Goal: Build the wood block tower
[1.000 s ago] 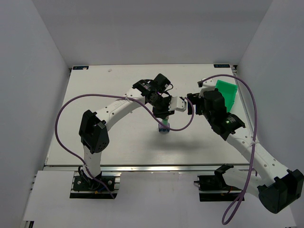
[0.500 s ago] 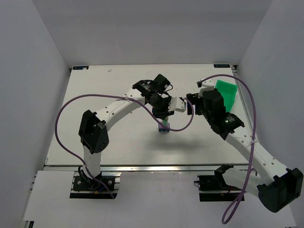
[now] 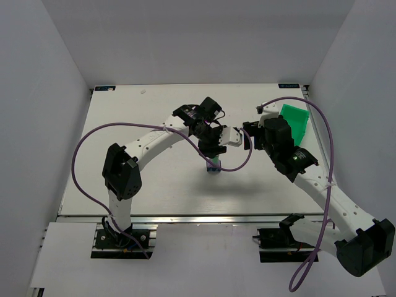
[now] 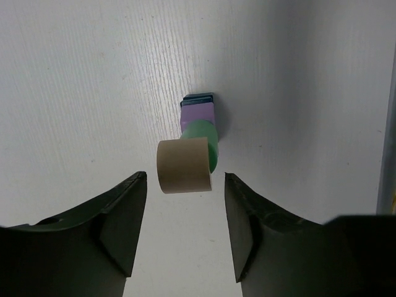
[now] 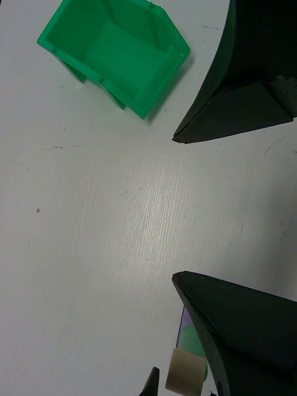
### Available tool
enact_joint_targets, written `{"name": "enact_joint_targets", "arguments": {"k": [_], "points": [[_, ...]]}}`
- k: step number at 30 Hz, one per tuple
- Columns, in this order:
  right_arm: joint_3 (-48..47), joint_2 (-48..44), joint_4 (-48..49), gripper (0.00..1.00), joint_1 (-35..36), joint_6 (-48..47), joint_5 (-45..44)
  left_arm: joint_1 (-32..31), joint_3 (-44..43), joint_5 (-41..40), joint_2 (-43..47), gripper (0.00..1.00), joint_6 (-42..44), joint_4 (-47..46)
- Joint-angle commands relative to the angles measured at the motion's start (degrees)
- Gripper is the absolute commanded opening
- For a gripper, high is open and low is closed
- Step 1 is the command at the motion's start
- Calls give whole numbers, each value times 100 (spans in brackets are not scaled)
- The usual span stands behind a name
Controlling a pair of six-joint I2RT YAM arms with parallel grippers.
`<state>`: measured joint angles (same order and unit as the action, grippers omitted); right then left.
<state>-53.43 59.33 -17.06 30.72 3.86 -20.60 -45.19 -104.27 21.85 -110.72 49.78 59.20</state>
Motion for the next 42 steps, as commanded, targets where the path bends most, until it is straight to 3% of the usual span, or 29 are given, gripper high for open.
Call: {"name": "enact_joint_targets", "arguments": {"k": [1,5,10,14,18,38,42], "points": [[8,-18,115,89,-31,-52,21,-25,117,144,525,64,50,-66],[8,-9,115,89,-31,-52,47,-16,196,180,621,71,67,-172],[-1,-35,106,89,-31,-52,30,-25,205,162,665,73,49,-242],[-1,-53,106,89,-31,-52,39,-25,205,57,622,70,-29,-321],[-1,-62,89,89,-31,-43,30,-25,153,48,586,61,-39,-278],[25,-141,98,89,-31,-52,-14,-25,126,285,516,57,32,-268],[17,-167,115,89,-31,-43,-5,-16,108,259,621,71,-152,-417]]}}
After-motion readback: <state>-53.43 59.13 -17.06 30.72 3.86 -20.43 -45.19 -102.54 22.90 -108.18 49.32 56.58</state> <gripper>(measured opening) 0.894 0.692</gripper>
